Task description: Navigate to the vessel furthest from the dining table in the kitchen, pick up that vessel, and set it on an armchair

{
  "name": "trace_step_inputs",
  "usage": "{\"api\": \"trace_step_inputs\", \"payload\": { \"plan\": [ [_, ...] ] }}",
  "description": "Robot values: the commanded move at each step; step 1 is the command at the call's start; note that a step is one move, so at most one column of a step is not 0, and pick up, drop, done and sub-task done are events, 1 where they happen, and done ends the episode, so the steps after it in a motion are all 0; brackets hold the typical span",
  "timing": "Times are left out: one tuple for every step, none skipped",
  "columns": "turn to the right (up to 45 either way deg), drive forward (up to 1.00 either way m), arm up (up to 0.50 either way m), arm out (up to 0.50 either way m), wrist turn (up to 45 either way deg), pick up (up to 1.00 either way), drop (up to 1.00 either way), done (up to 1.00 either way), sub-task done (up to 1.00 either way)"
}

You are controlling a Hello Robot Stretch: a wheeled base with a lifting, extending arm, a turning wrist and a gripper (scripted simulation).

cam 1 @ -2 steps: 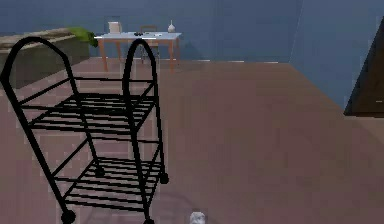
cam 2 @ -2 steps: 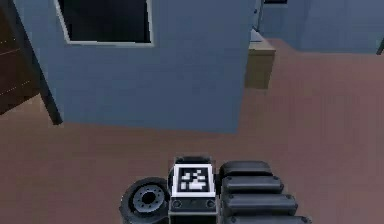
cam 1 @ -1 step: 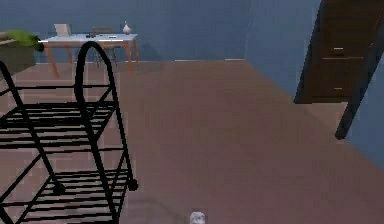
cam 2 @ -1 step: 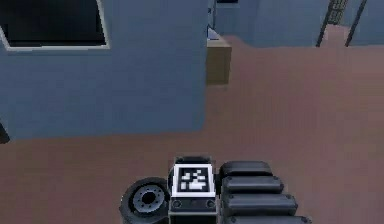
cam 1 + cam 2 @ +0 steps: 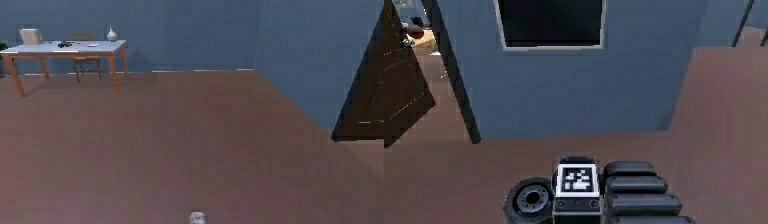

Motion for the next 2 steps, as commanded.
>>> {"api": "trace_step_inputs", "payload": {
  "plan": [
    [3.0,0.00,0.00,0.00,0.0,0.00,0.00,0.00,0.00],
    [0.0,0.60,0.00,0.00,0.0,0.00,0.00,0.00,0.00]
  ]
}}
